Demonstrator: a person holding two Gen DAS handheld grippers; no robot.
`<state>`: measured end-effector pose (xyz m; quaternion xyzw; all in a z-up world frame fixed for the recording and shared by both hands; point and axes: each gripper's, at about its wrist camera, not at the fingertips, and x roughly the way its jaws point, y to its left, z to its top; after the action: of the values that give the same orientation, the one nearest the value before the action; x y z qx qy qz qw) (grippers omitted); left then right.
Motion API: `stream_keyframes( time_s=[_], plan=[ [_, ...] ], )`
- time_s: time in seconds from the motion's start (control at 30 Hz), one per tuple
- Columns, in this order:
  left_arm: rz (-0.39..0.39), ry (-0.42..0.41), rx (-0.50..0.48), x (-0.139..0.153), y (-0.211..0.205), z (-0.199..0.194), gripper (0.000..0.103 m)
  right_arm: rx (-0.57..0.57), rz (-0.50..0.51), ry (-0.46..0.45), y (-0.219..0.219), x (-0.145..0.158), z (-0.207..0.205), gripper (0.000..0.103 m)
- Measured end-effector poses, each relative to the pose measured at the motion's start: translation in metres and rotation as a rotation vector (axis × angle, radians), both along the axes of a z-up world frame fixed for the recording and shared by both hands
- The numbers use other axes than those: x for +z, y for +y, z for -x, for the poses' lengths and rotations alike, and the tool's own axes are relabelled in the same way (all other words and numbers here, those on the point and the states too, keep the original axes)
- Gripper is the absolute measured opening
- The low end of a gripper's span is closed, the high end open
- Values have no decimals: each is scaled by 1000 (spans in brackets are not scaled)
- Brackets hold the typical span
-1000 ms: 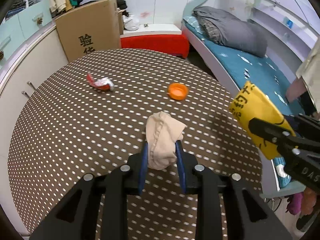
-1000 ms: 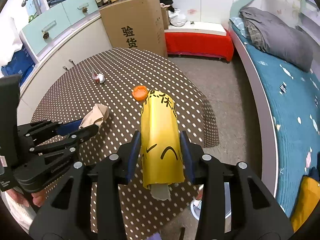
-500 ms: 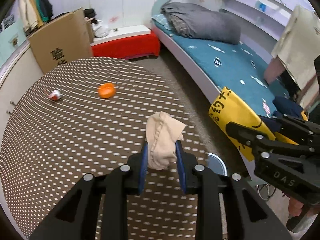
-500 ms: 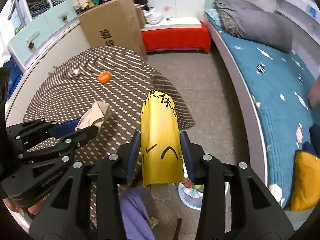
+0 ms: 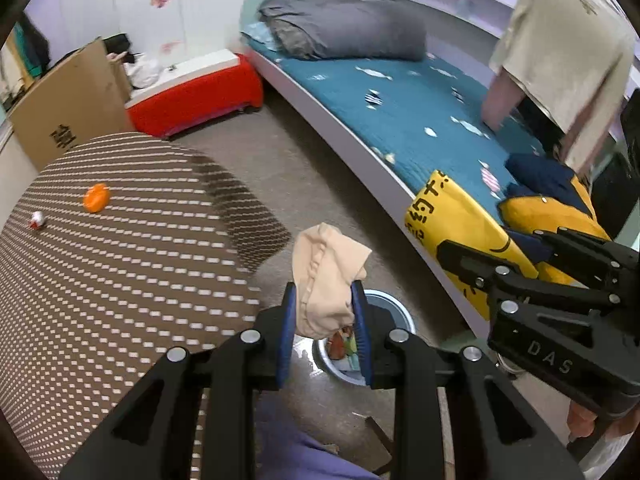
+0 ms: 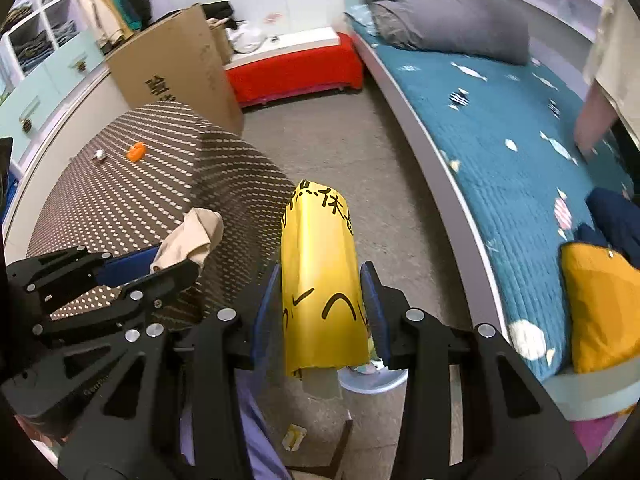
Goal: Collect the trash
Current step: 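Carry the beige cloth and yellow tube over the bin, then open both grippers to drop the cloth and yellow tube into the bin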
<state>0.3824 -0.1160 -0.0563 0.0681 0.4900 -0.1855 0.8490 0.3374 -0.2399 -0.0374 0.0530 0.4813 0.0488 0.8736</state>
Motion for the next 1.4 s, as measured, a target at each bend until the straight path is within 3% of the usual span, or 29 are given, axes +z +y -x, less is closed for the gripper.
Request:
stream_keyframes(
  time_s=[0.33, 0.43, 0.53, 0.77, 0.8, 0.83, 0.9, 1.4],
  plan=[
    [-19, 52, -112, -26, -60, 17, 28, -111, 10, 54, -53, -26, 29, 41],
    [-42, 49, -142, -30, -73, 22, 48, -147, 26, 71, -66, -34, 36, 41],
    [-37, 49, -167, -31, -80, 25, 53, -172, 17, 84, -75, -39, 41, 41],
    [-61, 55, -128, -35, -66, 18, 53, -163, 6, 107, -75, -49, 40, 44],
    [-63, 55, -123, -34, -59, 17, 53, -161, 8, 107, -74, -49, 38, 51],
    [-65, 55, -116, -34, -56, 15, 53, -167, 17, 106, -72, -50, 37, 65],
    [-70, 52, -103, -33, -51, 13, 53, -186, 31, 90, -72, -49, 35, 73],
    [-68, 53, -85, -32, -44, 6, 53, -186, 107, 83, -60, -48, 29, 73]
  ],
)
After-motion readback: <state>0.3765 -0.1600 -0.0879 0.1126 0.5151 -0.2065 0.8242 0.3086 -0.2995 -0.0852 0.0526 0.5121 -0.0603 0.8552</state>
